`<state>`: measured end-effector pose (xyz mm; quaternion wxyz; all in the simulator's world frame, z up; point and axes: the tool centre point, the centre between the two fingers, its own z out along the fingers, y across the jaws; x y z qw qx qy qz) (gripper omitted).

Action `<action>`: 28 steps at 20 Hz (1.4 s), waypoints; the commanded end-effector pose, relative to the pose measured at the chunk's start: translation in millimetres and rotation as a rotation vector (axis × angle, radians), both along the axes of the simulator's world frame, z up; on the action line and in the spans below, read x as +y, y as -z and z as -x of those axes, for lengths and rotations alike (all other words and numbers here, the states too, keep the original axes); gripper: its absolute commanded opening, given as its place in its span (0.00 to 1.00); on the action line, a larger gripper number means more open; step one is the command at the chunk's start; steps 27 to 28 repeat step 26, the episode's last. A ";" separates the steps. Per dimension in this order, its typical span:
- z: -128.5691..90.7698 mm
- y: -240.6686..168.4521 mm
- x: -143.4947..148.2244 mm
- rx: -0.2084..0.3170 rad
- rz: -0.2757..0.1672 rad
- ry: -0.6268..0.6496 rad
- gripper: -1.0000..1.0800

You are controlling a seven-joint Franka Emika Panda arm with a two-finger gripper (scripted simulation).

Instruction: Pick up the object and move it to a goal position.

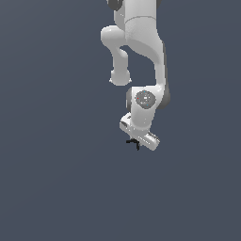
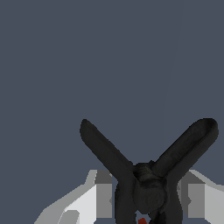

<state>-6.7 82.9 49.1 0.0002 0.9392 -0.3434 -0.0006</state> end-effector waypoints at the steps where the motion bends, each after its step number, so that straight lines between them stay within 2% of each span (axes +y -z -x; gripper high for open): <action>1: 6.5 -16.1 13.0 -0.001 -0.001 -0.001 0.00; 17: 56.7 -143.0 113.0 -0.002 0.001 0.000 0.00; 22: 63.4 -162.8 128.9 -0.002 0.001 0.000 0.00; 28: 64.9 -167.5 132.8 -0.002 0.001 0.000 0.00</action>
